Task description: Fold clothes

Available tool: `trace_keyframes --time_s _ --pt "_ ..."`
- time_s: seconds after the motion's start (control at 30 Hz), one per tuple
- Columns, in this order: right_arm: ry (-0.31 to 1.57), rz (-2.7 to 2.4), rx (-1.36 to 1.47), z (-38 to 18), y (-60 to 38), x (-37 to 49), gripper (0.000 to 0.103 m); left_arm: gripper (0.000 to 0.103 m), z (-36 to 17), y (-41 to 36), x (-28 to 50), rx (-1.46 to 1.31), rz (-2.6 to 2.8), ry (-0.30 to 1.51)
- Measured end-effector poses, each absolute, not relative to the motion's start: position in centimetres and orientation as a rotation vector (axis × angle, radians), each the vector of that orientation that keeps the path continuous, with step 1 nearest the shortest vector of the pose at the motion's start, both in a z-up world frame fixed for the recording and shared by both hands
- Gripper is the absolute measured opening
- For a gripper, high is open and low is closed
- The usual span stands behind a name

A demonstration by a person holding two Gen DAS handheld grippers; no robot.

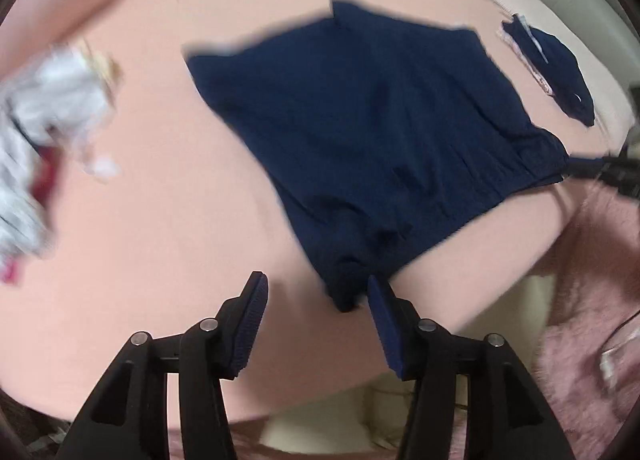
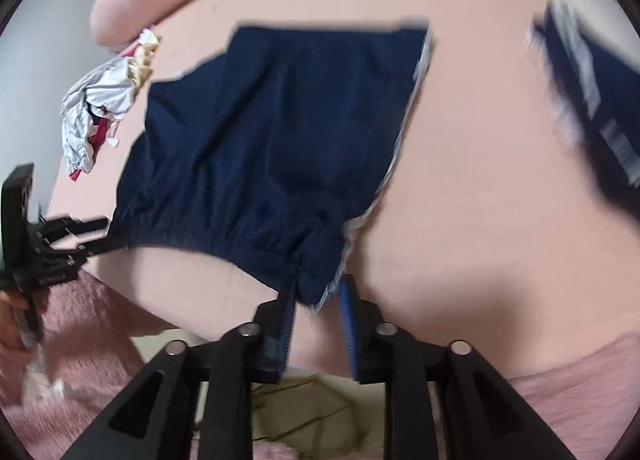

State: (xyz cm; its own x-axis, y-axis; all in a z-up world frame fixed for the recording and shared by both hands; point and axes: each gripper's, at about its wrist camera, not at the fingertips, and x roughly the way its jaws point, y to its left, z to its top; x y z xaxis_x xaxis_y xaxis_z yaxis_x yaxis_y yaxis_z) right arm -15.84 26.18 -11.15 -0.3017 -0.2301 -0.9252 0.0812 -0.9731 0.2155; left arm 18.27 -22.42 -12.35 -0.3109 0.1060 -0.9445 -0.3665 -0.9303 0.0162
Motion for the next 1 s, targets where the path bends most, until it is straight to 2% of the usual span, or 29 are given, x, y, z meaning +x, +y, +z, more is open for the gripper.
trace_keyframes --time_s 0.1,0.2,0.3,0.37,0.43,0.47,0.5,0.63,0.7,0.83,0.9,0.93,0.97,1.0 --pt "-0.065 -2.518 1.617 -8.5 26.2 -16.4 0.029 0.049 -9.7 -22.9 18.0 -1.407 2.463 0.438" --pt "-0.124 -2.458 1.616 -8.8 25.0 -18.1 0.029 0.048 -9.8 -23.5 16.3 -1.374 2.43 0.407" --pt "-0.068 -2.432 1.608 -11.3 22.8 -19.7 0.029 0.048 -13.0 -19.7 14.4 -1.447 2.322 0.429" --pt "0.054 -2.37 1.816 -15.0 23.0 -20.0 0.029 0.049 -15.3 -17.8 14.6 -1.517 2.24 0.548" --pt "0.084 -2.397 1.772 -15.2 23.9 -18.4 0.03 0.049 -15.8 -18.3 16.3 -1.467 2.244 0.645" --pt "0.094 -2.393 1.784 -15.0 24.5 -17.7 0.035 0.049 -15.5 -18.9 16.9 -1.45 2.246 0.638" --pt "0.098 -2.378 1.827 -14.8 25.3 -17.2 0.037 0.049 -15.1 -19.5 17.1 -1.452 2.236 0.608" --pt "0.05 -2.407 1.795 -12.5 26.6 -18.3 0.037 0.049 -12.1 -21.1 14.9 -1.361 2.303 0.515" --pt "0.101 -2.466 1.718 -11.2 25.9 -20.9 0.037 0.049 -10.9 -21.2 12.5 -1.34 2.364 0.513" --pt "0.215 -2.568 1.588 -9.4 24.4 -25.9 0.037 0.048 -9.0 -20.3 6.9 -1.293 2.408 0.37" --pt "0.246 -2.61 1.569 -9.6 24.5 -27.7 0.037 0.043 -8.6 -19.3 4.3 -1.248 2.421 0.336" --pt "0.214 -2.617 1.55 -10.0 24.6 -28.8 0.037 0.03 -8.4 -18.8 3.0 -1.225 2.427 0.32" --pt "0.171 -2.587 1.549 -10.8 24.5 -29.7 0.037 0.024 -8.5 -18.3 1.9 -1.222 2.413 0.302" --pt "0.168 -2.551 1.572 -11.9 24.3 -30.4 0.037 0.023 -8.6 -17.8 0.9 -1.22 2.397 0.284"
